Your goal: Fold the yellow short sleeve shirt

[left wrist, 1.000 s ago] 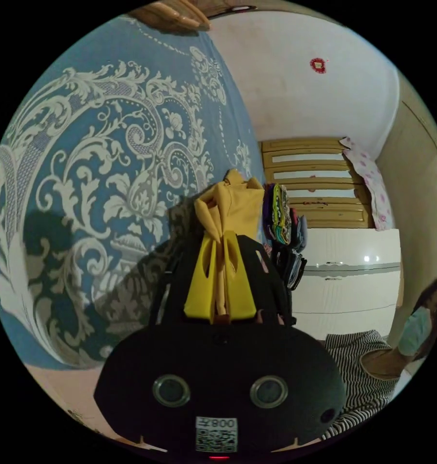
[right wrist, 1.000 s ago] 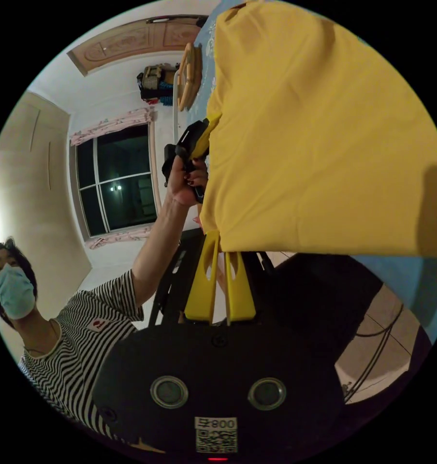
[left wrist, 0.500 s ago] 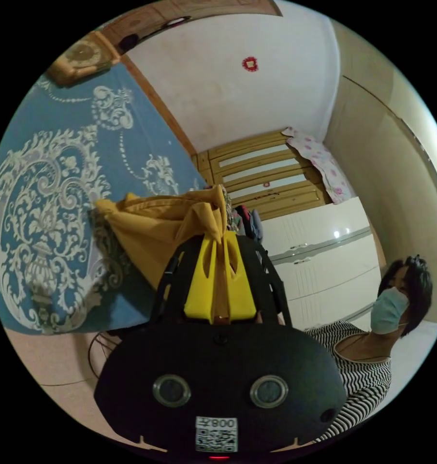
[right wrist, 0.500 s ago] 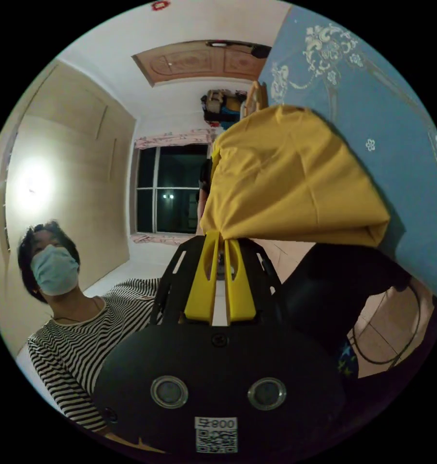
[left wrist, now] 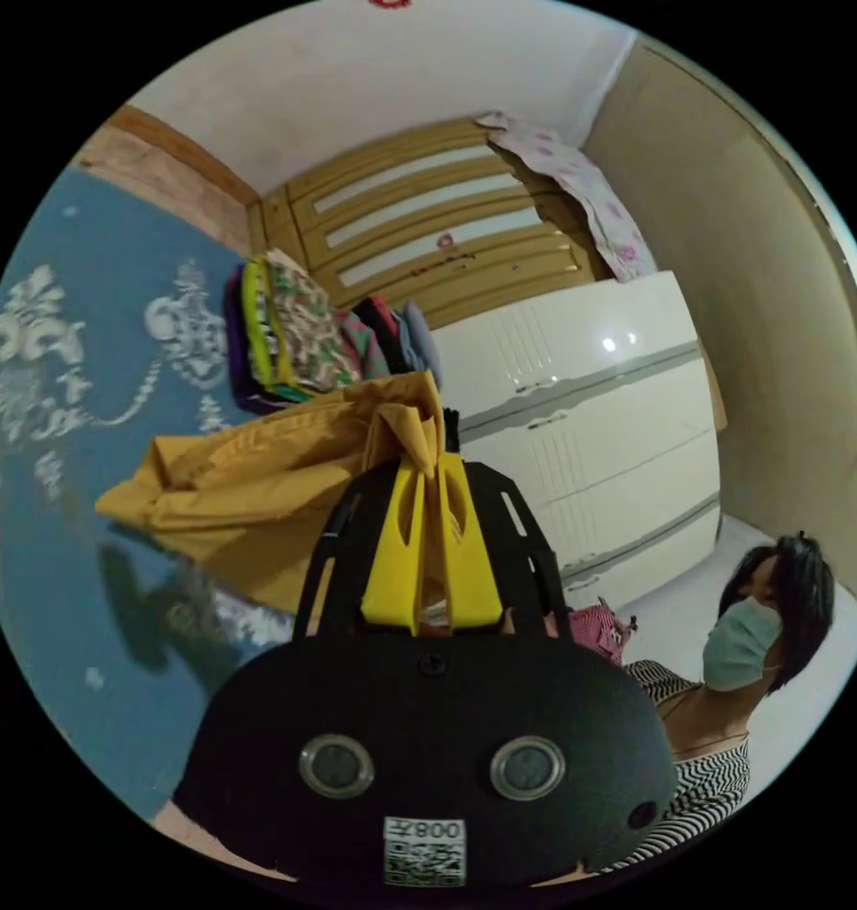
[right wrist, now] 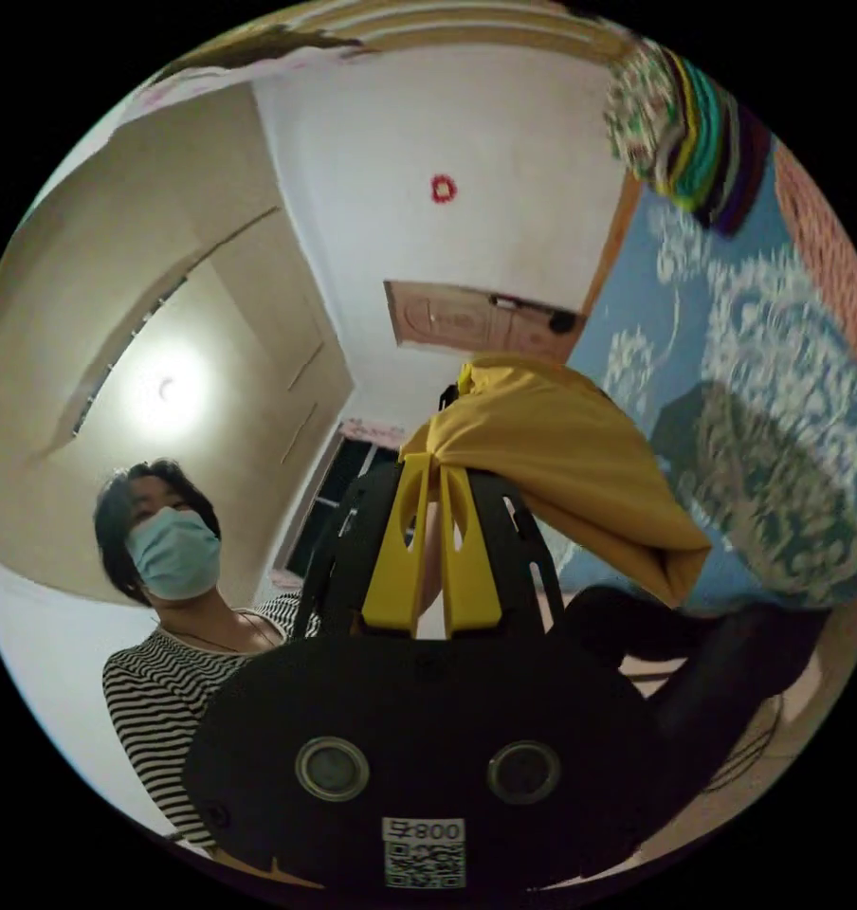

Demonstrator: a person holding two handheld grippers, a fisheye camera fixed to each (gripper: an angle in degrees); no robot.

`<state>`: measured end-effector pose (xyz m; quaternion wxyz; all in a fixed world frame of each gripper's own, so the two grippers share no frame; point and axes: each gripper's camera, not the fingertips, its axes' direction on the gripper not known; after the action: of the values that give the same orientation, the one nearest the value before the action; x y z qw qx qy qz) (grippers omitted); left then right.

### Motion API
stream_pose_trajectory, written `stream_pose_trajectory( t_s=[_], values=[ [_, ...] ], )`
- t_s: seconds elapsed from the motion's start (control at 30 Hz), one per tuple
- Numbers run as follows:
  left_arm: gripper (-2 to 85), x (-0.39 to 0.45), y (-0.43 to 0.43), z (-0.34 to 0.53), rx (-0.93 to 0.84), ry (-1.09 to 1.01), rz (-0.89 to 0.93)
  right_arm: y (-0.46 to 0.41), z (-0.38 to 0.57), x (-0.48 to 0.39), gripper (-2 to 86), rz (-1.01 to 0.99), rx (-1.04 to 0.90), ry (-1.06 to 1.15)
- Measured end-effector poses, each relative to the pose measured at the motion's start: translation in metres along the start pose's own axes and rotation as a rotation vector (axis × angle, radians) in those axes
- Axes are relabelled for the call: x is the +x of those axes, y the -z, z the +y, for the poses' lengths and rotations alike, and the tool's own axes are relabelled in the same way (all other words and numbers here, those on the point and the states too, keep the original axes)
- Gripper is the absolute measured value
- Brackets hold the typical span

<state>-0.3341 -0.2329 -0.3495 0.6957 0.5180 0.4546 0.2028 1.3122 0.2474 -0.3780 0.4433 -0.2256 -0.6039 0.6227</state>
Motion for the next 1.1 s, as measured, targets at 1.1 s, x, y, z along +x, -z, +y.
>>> stream_pose_trajectory(
  t_s=[1.1],
  values=[
    [3.8, -0.468, -0.553, 0.050, -0.355, 0.163, -0.280, 0.424, -0.013, 0.172, 2.0, 0.528, 0.262, -0.335]
  ],
)
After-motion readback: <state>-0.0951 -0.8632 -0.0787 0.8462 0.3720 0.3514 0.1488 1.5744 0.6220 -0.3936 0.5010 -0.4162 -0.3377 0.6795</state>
